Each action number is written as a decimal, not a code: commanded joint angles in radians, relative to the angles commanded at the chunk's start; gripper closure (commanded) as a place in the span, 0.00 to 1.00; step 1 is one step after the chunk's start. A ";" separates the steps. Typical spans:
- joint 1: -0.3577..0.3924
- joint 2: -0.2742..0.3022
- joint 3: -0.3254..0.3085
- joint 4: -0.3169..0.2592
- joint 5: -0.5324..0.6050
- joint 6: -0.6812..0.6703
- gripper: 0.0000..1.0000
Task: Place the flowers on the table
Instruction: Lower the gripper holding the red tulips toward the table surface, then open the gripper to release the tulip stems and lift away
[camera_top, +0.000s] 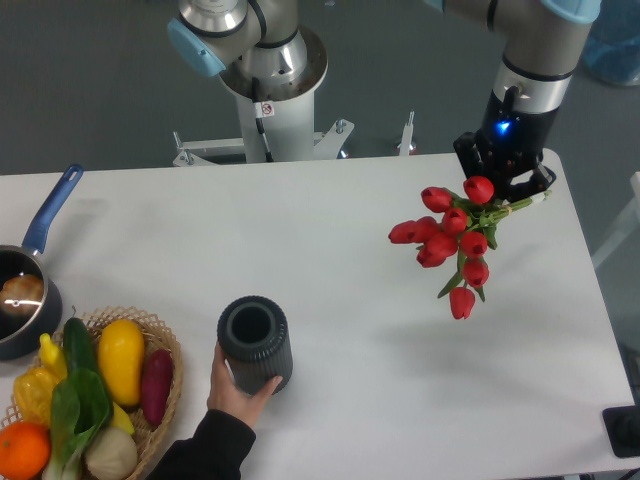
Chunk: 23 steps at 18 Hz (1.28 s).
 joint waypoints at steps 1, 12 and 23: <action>-0.014 -0.002 0.000 0.000 0.012 0.000 1.00; -0.107 -0.058 -0.018 0.071 0.057 -0.185 1.00; -0.158 -0.055 -0.143 0.212 0.071 -0.235 0.00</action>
